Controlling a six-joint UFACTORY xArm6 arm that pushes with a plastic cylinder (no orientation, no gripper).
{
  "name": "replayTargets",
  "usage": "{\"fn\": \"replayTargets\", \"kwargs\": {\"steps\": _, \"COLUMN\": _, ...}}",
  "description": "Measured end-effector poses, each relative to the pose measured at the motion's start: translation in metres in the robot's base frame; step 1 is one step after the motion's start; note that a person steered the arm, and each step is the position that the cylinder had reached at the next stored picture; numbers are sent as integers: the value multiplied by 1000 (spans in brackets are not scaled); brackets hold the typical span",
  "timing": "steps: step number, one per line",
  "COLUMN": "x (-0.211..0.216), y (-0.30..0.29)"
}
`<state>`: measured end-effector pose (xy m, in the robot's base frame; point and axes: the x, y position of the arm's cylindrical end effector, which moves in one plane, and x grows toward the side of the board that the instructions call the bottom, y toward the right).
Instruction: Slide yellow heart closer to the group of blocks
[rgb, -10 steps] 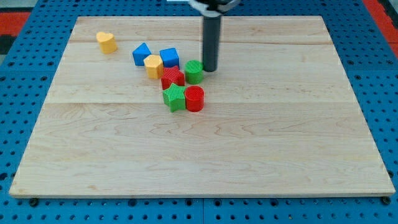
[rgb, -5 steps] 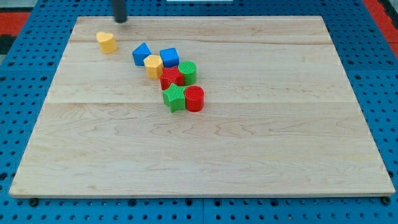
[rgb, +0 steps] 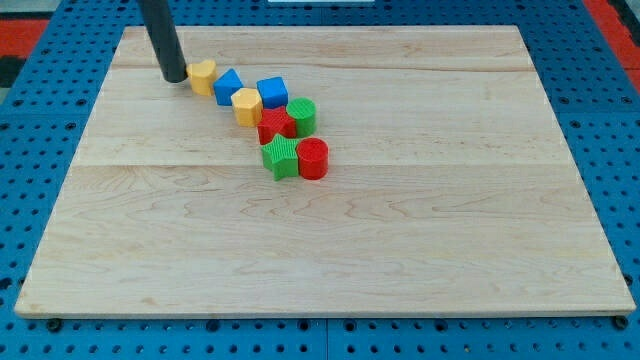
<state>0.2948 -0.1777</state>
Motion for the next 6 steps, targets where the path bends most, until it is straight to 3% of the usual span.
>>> {"fn": "replayTargets", "kwargs": {"steps": 1, "x": 0, "y": 33}}
{"fn": "replayTargets", "kwargs": {"steps": 3, "x": -41, "y": 49}}
{"fn": "replayTargets", "kwargs": {"steps": 4, "x": -41, "y": 89}}
{"fn": "replayTargets", "kwargs": {"steps": 6, "x": -6, "y": 93}}
